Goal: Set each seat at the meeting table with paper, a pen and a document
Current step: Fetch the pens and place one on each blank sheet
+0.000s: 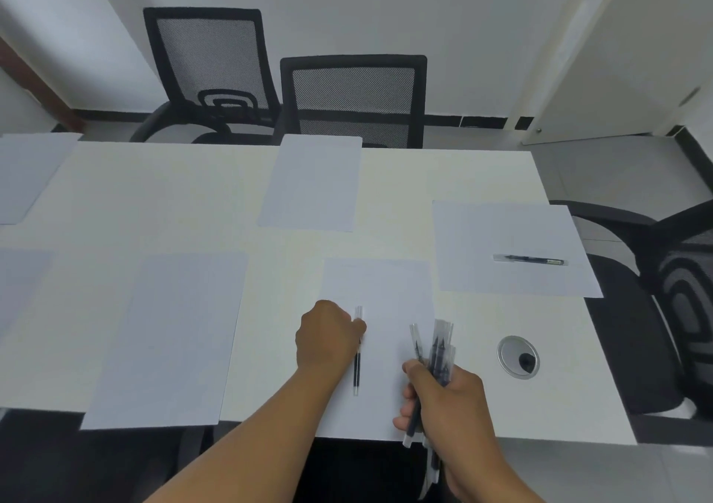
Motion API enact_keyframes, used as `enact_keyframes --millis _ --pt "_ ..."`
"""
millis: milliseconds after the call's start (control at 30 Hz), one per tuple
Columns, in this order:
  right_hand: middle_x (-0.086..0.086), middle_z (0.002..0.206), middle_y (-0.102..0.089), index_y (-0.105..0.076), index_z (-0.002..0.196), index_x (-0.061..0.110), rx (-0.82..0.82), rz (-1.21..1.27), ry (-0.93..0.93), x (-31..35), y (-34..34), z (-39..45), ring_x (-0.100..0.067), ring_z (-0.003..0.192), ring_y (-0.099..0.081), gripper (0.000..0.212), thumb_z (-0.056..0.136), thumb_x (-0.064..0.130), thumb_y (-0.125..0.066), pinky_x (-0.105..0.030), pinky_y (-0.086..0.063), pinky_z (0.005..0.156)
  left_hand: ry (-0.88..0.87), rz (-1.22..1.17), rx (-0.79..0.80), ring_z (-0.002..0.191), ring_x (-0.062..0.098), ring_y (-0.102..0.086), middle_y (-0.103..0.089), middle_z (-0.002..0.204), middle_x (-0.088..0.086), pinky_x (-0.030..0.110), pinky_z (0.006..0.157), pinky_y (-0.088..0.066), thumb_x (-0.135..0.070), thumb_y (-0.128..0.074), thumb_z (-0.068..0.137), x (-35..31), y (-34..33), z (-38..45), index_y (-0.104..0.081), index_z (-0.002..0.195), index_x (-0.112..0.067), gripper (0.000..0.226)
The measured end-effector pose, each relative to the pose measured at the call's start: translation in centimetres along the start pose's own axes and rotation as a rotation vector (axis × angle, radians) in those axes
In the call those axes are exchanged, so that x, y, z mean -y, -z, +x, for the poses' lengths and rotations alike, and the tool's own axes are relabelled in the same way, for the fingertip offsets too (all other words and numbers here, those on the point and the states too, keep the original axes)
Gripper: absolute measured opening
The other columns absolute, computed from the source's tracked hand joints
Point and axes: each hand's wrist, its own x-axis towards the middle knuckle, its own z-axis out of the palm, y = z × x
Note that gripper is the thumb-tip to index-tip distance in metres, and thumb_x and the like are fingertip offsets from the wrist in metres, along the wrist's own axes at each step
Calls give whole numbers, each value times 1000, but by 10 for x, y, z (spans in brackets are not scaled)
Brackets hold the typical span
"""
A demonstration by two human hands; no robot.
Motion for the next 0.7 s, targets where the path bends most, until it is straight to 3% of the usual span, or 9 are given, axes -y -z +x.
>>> enact_keyframes --millis 167,333,533,700 --pt "-11 64 -63 -72 88 -6 22 8 32 12 -3 -14 -27 55 -61 28 102 19 -73 -56 -68 63 -22 -26 -34 55 23 -22 -22 52 -6 31 53 -18 -14 -67 80 -5 22 -20 -23 56 -22 51" --pt "-13 66 -65 -75 93 0 70 8 80 38 -8 -33 -26 54 -62 23 103 20 -72 -54 -68 64 -28 -71 -85 60 24 -22 -26 58 0 31 57 -20 -12 -63 78 -17 52 -39 -26 59 -21 43" --pt "-13 64 -65 -73 92 -5 141 16 195 82 -12 -61 -27 51 -60 27 103 19 -69 -43 -64 58 -58 -80 -208 68 23 -22 -26 63 3 33 59 -16 -11 -58 75 -40 109 -67 -28 65 -18 33" --pt "-13 64 -62 -69 91 -4 245 26 274 116 -17 -95 -28 52 -57 26 102 20 -69 -35 -57 53 -84 -115 -307 65 20 -25 -32 62 2 34 61 -22 -13 -56 73 -57 159 -100 -32 63 -16 26"
